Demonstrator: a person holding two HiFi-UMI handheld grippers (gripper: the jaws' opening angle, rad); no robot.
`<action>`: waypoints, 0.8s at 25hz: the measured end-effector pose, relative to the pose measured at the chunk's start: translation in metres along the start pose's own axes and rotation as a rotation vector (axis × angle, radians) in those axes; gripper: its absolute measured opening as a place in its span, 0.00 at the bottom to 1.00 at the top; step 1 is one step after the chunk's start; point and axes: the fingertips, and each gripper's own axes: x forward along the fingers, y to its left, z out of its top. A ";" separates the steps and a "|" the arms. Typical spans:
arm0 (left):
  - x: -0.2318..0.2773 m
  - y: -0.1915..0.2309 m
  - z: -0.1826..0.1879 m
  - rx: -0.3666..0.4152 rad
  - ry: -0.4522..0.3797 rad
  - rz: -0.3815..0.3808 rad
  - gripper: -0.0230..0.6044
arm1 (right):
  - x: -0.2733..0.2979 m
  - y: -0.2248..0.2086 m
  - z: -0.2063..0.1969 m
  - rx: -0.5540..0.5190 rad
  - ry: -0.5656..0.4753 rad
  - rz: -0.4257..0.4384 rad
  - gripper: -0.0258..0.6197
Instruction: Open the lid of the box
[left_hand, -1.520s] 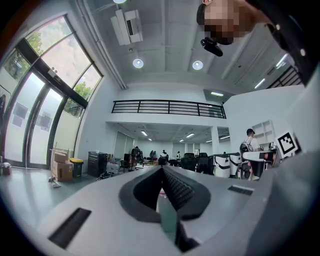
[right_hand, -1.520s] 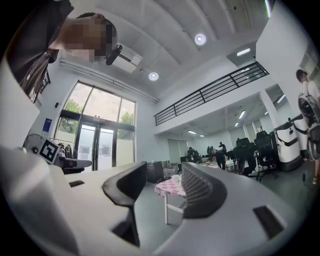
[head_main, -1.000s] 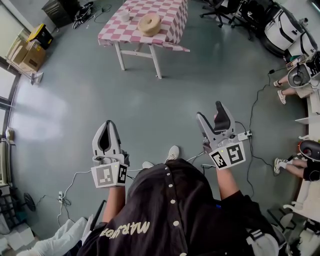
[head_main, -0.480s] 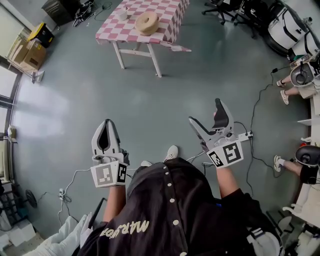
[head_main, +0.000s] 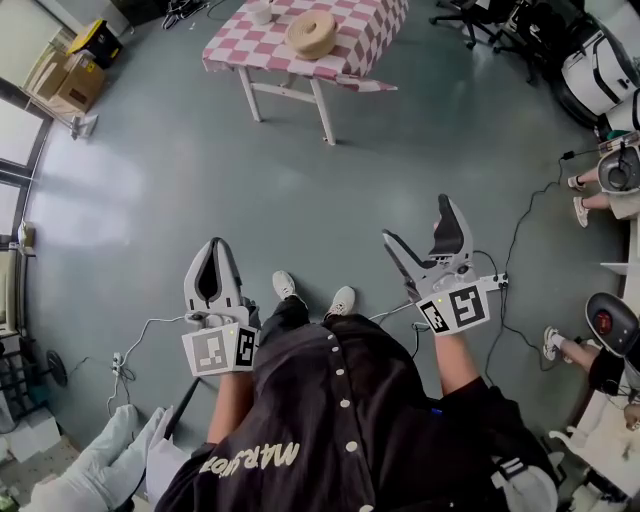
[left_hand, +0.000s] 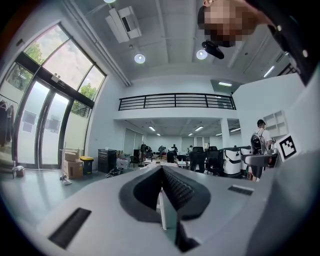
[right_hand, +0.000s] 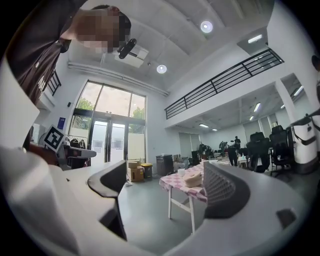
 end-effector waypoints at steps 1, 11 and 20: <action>0.004 0.003 -0.003 -0.002 0.005 0.003 0.05 | 0.004 -0.001 -0.002 0.003 0.001 0.001 0.76; 0.072 0.037 0.013 -0.020 -0.058 -0.057 0.05 | 0.062 -0.016 0.008 -0.037 -0.013 -0.061 0.77; 0.125 0.081 0.025 -0.037 -0.082 -0.075 0.05 | 0.126 -0.012 0.021 -0.045 -0.026 -0.073 0.77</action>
